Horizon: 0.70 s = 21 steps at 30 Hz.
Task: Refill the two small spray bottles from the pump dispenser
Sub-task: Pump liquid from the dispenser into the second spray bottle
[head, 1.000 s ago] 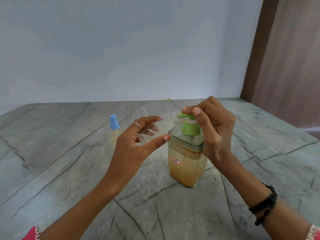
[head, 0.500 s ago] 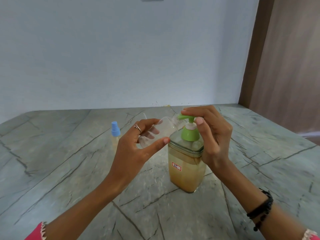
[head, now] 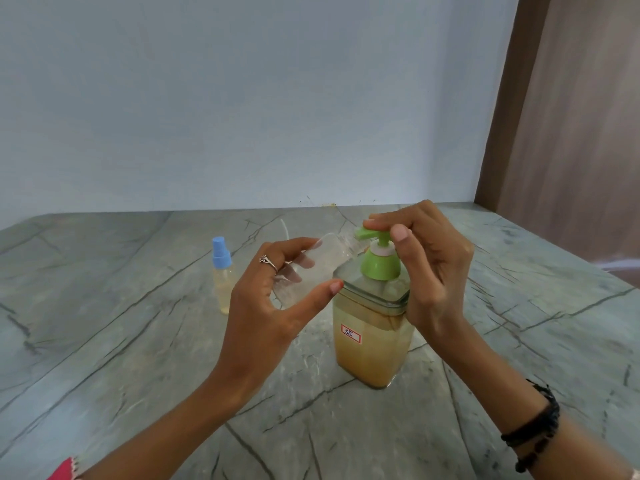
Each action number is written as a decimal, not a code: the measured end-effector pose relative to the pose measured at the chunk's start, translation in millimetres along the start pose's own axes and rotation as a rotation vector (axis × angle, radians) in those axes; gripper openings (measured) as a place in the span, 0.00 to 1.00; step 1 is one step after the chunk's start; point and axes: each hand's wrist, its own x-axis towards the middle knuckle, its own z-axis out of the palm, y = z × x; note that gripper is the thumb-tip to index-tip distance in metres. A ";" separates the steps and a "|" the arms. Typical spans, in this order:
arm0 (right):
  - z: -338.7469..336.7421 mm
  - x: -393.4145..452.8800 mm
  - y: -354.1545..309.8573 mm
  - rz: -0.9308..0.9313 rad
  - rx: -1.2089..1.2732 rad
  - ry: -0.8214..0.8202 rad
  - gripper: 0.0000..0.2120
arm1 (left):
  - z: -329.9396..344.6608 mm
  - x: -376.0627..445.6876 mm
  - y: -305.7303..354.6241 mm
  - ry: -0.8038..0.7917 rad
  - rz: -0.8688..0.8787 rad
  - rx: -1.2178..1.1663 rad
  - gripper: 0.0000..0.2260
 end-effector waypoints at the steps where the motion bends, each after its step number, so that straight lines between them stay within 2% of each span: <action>1: -0.6 -1.0 0.8 -0.015 0.007 -0.006 0.13 | -0.7 0.0 -0.1 0.002 -0.002 0.002 0.19; 11: -3.8 -8.0 3.1 -0.010 0.077 -0.071 0.13 | -2.8 1.2 2.8 0.006 0.007 0.022 0.21; 21: -0.3 0.1 -1.8 0.075 0.005 -0.030 0.09 | -2.5 1.5 2.4 -0.001 0.009 0.039 0.21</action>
